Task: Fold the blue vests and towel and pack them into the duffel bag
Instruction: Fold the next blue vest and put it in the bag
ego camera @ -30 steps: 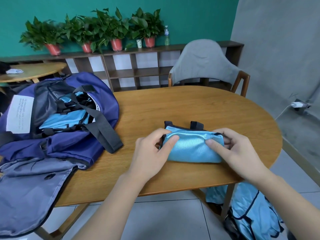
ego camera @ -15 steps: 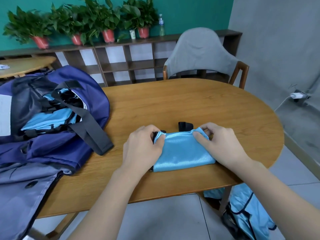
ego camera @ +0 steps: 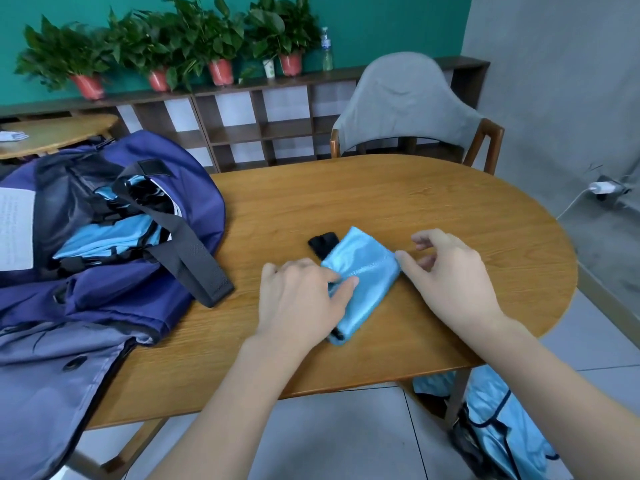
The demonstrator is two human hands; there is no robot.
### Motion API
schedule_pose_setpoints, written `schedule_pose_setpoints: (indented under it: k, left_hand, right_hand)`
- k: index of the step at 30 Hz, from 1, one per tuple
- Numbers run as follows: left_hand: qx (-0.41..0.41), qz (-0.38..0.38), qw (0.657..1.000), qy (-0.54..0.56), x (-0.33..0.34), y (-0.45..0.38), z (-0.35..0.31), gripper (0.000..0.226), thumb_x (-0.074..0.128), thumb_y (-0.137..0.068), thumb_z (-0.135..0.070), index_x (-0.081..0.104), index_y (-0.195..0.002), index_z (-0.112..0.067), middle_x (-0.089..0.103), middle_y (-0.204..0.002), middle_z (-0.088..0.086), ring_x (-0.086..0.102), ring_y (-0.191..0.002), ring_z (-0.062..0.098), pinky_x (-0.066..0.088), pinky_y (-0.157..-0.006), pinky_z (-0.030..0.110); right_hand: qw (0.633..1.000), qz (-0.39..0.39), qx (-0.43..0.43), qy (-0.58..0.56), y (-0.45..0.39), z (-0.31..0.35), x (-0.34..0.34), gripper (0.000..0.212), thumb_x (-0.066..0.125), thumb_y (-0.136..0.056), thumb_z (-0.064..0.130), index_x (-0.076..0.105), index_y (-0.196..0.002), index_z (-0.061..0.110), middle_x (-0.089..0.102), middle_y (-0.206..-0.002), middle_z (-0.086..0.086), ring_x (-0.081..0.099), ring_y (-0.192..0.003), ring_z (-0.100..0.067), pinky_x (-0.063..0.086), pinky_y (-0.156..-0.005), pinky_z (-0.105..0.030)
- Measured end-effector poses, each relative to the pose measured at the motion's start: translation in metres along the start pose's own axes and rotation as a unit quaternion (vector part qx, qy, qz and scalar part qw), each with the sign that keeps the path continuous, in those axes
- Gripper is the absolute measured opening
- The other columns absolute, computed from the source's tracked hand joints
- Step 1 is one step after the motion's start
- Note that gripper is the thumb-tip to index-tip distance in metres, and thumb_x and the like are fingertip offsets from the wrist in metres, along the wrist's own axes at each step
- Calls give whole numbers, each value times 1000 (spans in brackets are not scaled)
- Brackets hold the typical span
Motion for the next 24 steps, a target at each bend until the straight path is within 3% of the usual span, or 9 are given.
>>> schedule_pose_setpoints:
  k: [3,5,7,9,11,14,18,21,24]
  left_hand:
    - [-15,-5,1000,9,-4,4,-3,68,35,-98,-68,52,-55,-18,47,-52,0,47,-60,22,37,-70,33]
    - [-50,32,992,114,-1,2,0,73,34,-97,-67,51,-54,-11,56,-53,4,52,-60,22,43,-65,32]
    - [-77,58,973,209,2,4,1,73,37,-97,-64,60,-56,-8,70,-65,-3,59,-66,18,47,-76,31]
    - [-92,58,963,246,2,9,-4,64,50,-99,-52,62,-57,-5,67,-60,-1,54,-65,21,43,-81,31]
    - [-90,50,964,244,1,17,-13,51,60,-95,-50,64,-64,-9,59,-54,5,48,-64,22,42,-79,29]
    - [-88,26,972,216,1,32,-27,29,66,-88,-56,71,-82,-28,63,-59,-4,56,-62,11,48,-67,30]
    - [-34,-87,992,89,7,42,-31,23,72,-77,-57,69,-79,-34,63,-67,-12,62,-58,12,40,-51,25]
    - [24,-152,982,113,13,35,-20,20,78,-72,-52,74,-85,-36,56,-85,-15,60,-79,12,40,-71,30]
    - [31,-150,966,207,4,29,-5,17,80,-76,-44,76,-92,-41,52,-119,-13,45,-117,13,29,-97,35]
  right_hand:
    - [996,41,53,-63,5,6,2,33,71,-89,45,65,-111,22,70,-99,9,67,-76,-4,53,-84,-31]
    - [987,74,93,-109,10,10,4,32,73,-86,48,65,-108,25,71,-94,11,70,-78,-6,55,-84,-32]
    - [980,108,118,-117,12,15,3,37,77,-82,49,65,-108,27,72,-95,12,69,-84,-5,52,-78,-23]
    - [975,136,135,-110,12,19,2,42,81,-78,48,64,-110,27,71,-97,12,66,-87,-1,45,-69,-14]
    - [971,158,148,-104,12,21,2,48,83,-76,47,62,-114,27,69,-97,12,64,-87,-1,43,-64,-14]
    - [965,191,164,-75,10,26,0,49,84,-73,48,62,-111,27,67,-94,10,63,-87,-5,43,-62,-18]
    - [957,224,177,-56,5,29,2,33,86,-71,42,71,-92,22,74,-86,1,69,-84,-15,53,-70,-29]
    - [938,255,168,-163,6,29,1,24,87,-74,23,74,-93,18,77,-80,-2,73,-76,-19,58,-76,-36]
    - [895,294,146,-303,6,30,-7,30,82,-79,4,73,-107,10,78,-96,-11,74,-79,-24,60,-74,-33]
Point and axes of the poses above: each hand's wrist, its own y-axis away from the middle knuckle, its own x-axis out of the palm, z = x × y, the point moved 1 cm from there along -y, towards the middle knuckle
